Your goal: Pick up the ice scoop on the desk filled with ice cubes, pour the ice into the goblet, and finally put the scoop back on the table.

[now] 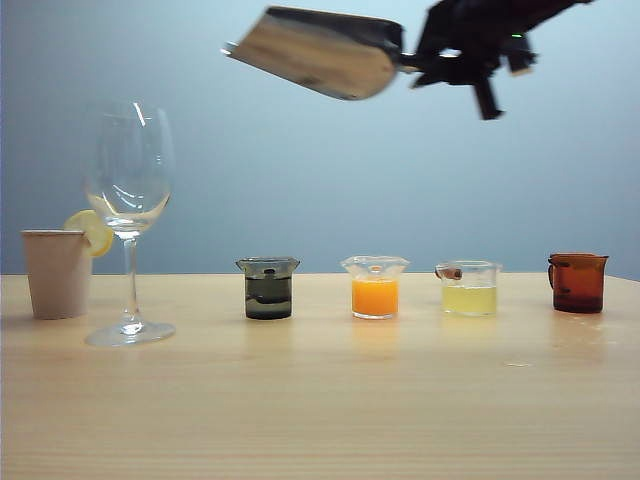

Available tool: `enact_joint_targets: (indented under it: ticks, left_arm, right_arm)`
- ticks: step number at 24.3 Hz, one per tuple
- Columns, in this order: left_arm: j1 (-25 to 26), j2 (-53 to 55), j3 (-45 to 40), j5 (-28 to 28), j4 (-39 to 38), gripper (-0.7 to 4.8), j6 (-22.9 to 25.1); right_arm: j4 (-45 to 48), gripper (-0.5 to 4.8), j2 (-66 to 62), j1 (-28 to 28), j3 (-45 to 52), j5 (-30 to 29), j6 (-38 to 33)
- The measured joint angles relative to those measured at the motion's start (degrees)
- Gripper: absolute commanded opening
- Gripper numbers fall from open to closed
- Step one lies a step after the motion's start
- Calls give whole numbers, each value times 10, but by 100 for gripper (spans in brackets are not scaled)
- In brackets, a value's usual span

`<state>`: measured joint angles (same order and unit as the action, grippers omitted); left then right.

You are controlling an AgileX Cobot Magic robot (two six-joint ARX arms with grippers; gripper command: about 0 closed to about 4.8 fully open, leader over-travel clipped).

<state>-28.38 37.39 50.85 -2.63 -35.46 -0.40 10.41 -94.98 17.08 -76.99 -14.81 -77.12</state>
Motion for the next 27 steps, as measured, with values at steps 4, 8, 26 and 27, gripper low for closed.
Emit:
enact_joint_targets:
  ticks: [4,8,26,27]
  left_arm:
    - [4,4,3,0,10,-5,13]
    - [65,6,4,17,12,-5,19]
    - [201,27,4,125,27,-3,43]
    - [201,27,4,125,27,-3,43]
  right_arm:
    - [-4,-9,-51,23,-62,0,-13]
    - [-23,-9,-110,50,-139,2,-17]
    - [-52,-9,-172,80,-205,15,-3]
    - [-52,-9,-172,80,-205,15,-1]
